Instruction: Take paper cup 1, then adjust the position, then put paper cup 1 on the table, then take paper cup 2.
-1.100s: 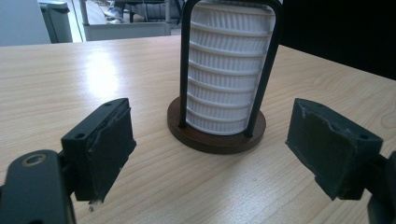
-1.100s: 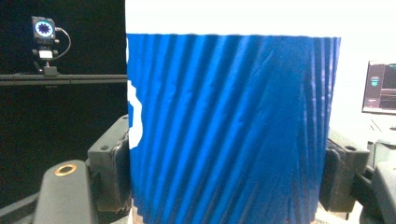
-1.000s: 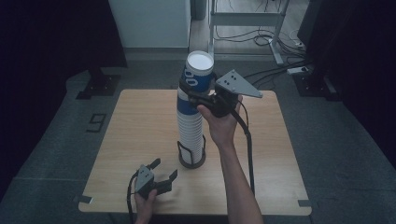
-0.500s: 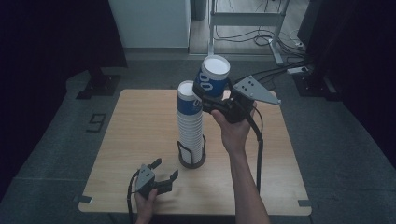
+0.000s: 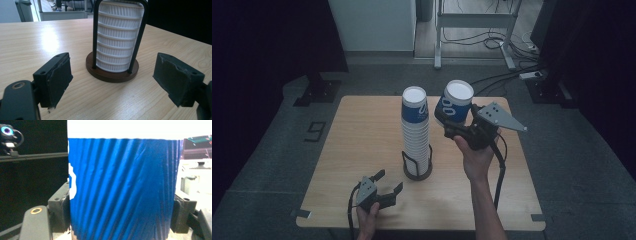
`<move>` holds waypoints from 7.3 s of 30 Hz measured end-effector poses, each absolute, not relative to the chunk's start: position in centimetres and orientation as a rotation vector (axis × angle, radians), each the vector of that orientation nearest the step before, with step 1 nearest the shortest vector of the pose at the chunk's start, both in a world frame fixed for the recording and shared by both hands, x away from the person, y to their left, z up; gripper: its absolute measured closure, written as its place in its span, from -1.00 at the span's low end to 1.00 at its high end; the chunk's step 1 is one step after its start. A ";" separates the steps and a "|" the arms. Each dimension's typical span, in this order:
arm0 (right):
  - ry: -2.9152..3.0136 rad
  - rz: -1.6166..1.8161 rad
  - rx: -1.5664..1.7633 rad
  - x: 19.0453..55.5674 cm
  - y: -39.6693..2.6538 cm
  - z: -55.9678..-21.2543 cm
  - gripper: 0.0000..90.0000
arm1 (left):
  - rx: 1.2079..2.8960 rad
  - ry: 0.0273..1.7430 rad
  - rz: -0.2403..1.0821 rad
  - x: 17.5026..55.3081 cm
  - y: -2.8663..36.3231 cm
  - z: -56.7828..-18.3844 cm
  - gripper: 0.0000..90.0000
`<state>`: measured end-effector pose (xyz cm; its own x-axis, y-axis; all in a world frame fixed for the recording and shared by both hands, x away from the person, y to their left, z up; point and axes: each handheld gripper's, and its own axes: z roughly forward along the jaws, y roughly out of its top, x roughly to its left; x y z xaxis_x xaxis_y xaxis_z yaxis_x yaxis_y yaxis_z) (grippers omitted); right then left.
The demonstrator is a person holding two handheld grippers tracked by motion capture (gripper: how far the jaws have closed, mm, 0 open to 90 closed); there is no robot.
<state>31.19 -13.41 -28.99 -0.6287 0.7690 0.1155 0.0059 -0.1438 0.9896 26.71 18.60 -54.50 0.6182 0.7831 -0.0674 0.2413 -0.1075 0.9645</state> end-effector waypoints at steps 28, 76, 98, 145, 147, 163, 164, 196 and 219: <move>1.738 1.829 1.029 29.2 -12.5 -39.8 -0.51 | 1.655 0.760 0.498 26.4 17.8 -54.0 -0.49; 1.776 2.108 1.379 26.6 -9.7 -52.4 -0.51 | 1.612 0.579 0.476 25.3 13.3 -54.5 0.03; 1.763 2.248 1.477 26.6 -8.8 -53.1 -0.51 | 1.589 0.603 0.554 25.7 12.6 -54.4 0.21; 1.755 2.149 1.365 27.9 -10.1 -51.8 -0.74 | 1.687 0.586 0.405 25.9 13.4 -54.3 0.86; 1.752 2.142 1.353 27.9 -10.2 -51.7 -0.76 | 1.693 0.593 0.385 25.9 13.4 -54.2 0.86; 1.677 2.093 1.251 27.5 -12.8 -50.1 -0.74 | 1.753 0.577 0.379 26.0 14.8 -53.0 0.86; 1.699 2.070 1.182 27.1 -13.1 -50.2 -0.74 | 1.768 0.586 0.398 26.1 15.0 -52.8 0.86; 2.030 1.561 0.788 24.8 -11.7 -54.2 -0.72 | 2.017 0.617 0.349 27.7 16.1 -50.1 0.87; 2.072 1.447 0.654 24.0 -11.5 -54.3 -0.72 | 2.228 0.605 0.272 29.0 14.9 -47.9 0.87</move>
